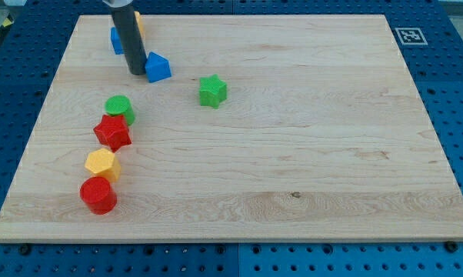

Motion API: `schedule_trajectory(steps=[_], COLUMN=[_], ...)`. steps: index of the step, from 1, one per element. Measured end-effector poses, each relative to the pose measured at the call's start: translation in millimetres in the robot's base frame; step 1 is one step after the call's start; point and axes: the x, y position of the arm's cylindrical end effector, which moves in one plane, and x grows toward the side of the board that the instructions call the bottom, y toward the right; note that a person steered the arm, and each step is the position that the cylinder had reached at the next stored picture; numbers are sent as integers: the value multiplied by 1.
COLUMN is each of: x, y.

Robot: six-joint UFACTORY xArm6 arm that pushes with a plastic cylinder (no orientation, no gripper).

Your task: Move the green star and triangle parallel to each other

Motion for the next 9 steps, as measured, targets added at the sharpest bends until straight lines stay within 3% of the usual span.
schedule_trajectory(steps=[3,6,9], x=[0,-21,41], y=[118,156,189])
